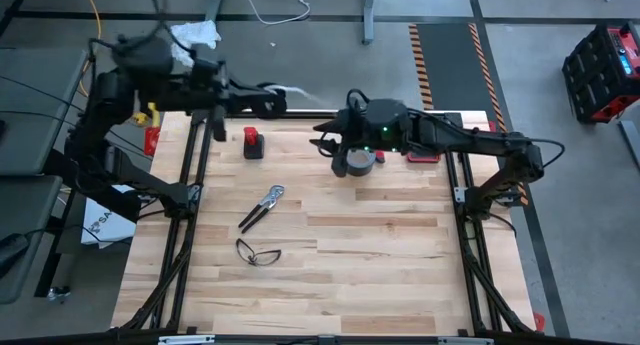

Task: Coil cords
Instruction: Coil the white wire onto the black spool

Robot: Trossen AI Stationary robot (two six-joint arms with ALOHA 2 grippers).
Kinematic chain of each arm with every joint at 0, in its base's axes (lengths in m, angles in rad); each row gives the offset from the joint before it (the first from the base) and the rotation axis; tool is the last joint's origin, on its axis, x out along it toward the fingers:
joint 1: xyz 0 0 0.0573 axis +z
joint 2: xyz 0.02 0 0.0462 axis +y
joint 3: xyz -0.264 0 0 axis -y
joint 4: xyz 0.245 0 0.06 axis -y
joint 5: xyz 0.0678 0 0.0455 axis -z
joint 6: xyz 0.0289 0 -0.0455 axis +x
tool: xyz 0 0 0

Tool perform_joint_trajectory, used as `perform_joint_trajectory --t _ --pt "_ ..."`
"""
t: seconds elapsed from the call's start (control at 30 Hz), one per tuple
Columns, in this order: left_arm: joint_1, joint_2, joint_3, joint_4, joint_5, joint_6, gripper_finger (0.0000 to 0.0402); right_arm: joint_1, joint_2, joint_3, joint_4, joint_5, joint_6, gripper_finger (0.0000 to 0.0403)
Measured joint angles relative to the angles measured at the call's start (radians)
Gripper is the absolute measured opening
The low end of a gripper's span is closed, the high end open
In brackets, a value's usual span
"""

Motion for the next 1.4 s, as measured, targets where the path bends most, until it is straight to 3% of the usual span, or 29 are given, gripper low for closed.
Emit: perform_joint_trajectory --t 0.27,0.67,1.17,1.4 --pt "-0.009 0.000 0.100 0.027 0.006 -0.018 0.0000 0.000 0.012 -0.001 0.075 0.070 0.068 0.0156" --pt "-0.009 0.001 0.113 0.041 0.022 -0.019 0.0000 0.007 0.027 0.000 0.169 -0.017 0.165 0.0156" --pt "-0.009 0.001 0.113 0.108 0.061 -0.027 0.0000 -0.049 0.039 0.000 0.142 -0.028 0.205 0.0156" --pt "-0.009 0.001 0.113 0.127 0.060 -0.010 0.0000 -0.048 0.040 0.000 0.142 -0.125 0.263 0.0156"
